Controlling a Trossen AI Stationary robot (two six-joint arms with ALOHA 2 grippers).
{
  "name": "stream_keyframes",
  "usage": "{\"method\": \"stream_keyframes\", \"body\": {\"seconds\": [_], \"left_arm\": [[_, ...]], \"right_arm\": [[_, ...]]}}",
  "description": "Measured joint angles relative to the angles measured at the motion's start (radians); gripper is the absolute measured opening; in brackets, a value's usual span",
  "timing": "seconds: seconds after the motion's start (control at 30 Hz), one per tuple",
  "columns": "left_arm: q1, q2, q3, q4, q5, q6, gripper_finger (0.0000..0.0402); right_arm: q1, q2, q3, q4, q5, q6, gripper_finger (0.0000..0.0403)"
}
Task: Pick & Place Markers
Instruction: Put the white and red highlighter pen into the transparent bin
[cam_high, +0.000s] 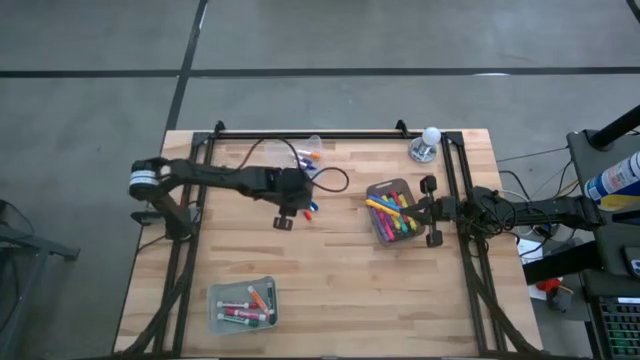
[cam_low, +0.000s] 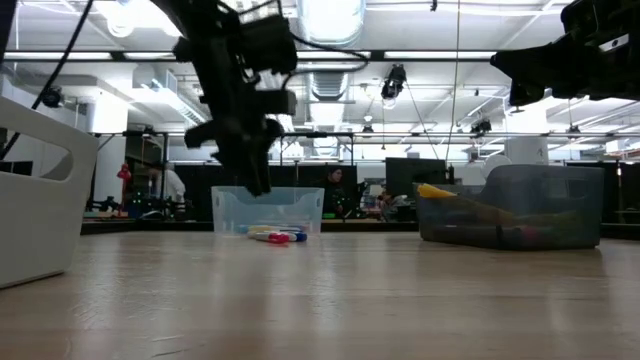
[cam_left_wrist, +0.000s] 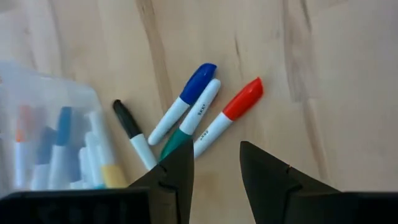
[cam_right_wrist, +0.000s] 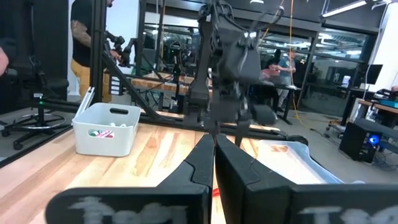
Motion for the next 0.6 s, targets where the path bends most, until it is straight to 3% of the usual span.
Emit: {"method": "stream_keyframes", "body": {"seconds": [0.33,0.6], "left_arm": [[0.001,0.178,0.066,0.000,-0.001,0.004,0.0123],[0.002,0.234,0.076,0.009,-0.022,0.018,0.0123]], "right_arm": [[0.000,0.000,0.000,0.000,0.000,0.000,0.0008],[0.000,0.000,0.000,0.000,0.000,0.000,0.0008]]}}
